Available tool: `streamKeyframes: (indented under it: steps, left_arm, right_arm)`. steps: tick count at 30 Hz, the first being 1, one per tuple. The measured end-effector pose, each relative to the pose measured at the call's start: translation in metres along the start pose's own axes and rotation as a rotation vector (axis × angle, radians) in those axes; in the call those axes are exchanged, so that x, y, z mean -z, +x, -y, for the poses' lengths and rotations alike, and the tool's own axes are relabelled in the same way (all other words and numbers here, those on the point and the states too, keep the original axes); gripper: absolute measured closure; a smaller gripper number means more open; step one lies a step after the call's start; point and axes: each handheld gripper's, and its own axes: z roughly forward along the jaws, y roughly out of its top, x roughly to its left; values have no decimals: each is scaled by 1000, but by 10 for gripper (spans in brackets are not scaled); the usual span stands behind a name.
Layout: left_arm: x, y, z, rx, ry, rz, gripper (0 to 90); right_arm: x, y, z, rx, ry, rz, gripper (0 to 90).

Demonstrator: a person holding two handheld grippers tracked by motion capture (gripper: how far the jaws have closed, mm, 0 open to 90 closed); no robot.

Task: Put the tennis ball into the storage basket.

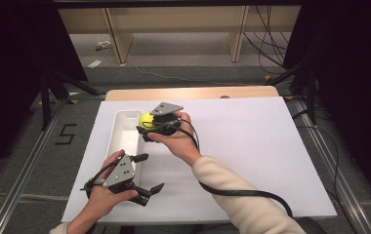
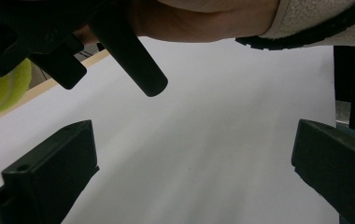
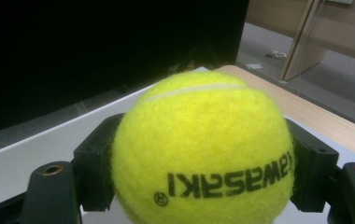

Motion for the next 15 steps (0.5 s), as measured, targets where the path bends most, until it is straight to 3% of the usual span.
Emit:
streamKeyframes:
  steps: [15]
  left_arm:
    - [0, 0, 0, -1, 1, 1, 0]
  right_arm:
    - [-3, 1, -2, -3, 5, -5, 263]
